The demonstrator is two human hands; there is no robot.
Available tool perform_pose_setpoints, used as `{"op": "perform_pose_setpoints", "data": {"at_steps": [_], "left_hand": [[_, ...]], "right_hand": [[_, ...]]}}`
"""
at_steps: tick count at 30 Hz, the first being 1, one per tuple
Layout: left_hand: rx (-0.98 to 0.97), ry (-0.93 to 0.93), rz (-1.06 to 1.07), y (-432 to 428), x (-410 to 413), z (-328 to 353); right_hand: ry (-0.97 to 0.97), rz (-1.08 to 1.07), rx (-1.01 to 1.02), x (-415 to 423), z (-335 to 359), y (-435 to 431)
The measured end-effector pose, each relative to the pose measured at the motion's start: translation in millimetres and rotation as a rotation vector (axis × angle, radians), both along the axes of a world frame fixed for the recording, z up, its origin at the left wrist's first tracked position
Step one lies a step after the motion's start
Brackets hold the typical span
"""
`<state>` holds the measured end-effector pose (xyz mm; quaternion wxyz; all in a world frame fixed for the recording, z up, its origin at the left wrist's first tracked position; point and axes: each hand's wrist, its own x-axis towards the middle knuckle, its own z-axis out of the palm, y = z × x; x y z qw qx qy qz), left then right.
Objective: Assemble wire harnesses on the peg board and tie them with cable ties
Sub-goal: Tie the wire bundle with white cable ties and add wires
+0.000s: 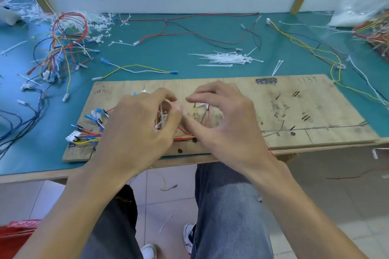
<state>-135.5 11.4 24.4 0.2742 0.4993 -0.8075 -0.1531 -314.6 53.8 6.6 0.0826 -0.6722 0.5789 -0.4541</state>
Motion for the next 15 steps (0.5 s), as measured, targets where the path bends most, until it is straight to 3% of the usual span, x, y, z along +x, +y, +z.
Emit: {"op": "perform_pose_setpoints", "data": {"at_steps": [5, 8, 11, 15], "left_hand": [[-0.037, -0.325, -0.008, -8.3, -7.2, 8.0], [-0.077, -0.493, 0.009, -12.8, -11.3, 8.3], [-0.174, -0.577, -0.017, -11.3, -11.9, 8.0], [-0.218, -0.676, -0.118, -11.1, -14.4, 6.3]], "right_hand": [[-0.051, -0.22, 0.338, -84.4, 31.3, -49.6], [-0.071, -0.478, 0.413, -141.4, 27.1, -91.8], [0.056, -0.68, 0.528, -184.9, 12.4, -120.4], [0.22, -0.725, 0.664, -202.6, -2.6, -137.8]]}}
